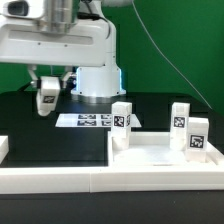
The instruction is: Assemble square table
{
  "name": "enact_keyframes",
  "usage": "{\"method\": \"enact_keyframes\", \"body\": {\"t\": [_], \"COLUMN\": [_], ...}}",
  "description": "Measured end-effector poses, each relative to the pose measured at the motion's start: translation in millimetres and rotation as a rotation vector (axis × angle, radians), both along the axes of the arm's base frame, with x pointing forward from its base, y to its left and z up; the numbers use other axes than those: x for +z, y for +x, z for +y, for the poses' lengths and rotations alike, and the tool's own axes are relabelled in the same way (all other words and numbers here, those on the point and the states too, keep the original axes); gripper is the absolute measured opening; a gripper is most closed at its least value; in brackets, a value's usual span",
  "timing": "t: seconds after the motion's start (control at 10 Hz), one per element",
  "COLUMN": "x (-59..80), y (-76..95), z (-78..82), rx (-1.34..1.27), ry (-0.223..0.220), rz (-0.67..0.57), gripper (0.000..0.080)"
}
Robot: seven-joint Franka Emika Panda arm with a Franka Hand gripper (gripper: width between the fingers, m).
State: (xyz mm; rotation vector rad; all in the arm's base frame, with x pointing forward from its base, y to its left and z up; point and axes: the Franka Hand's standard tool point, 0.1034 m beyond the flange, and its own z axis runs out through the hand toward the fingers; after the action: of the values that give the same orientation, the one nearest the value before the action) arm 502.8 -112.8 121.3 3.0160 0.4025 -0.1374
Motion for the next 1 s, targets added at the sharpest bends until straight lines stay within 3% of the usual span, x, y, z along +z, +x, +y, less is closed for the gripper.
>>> {"method": "enact_keyframes", "body": {"t": [0.1,0.2,0.6,0.9,1.0], "x": [0.8,-4.6,-4.5,-2.1,5.0], "y": [7.4,3.9,5.3,24.4,35.3], "z": [9.9,7.6,11.3,34.6,37.9], "rx": [-0.003,0.0,-0.013,0.013,0.021], "ry": [-0.007,-0.011,-0.011,-0.008,-0.009], "rz": [-0.013,-0.013,-0.013,-0.007,0.001], "gripper": [0.029,0.029,0.029,0.029,0.029]}}
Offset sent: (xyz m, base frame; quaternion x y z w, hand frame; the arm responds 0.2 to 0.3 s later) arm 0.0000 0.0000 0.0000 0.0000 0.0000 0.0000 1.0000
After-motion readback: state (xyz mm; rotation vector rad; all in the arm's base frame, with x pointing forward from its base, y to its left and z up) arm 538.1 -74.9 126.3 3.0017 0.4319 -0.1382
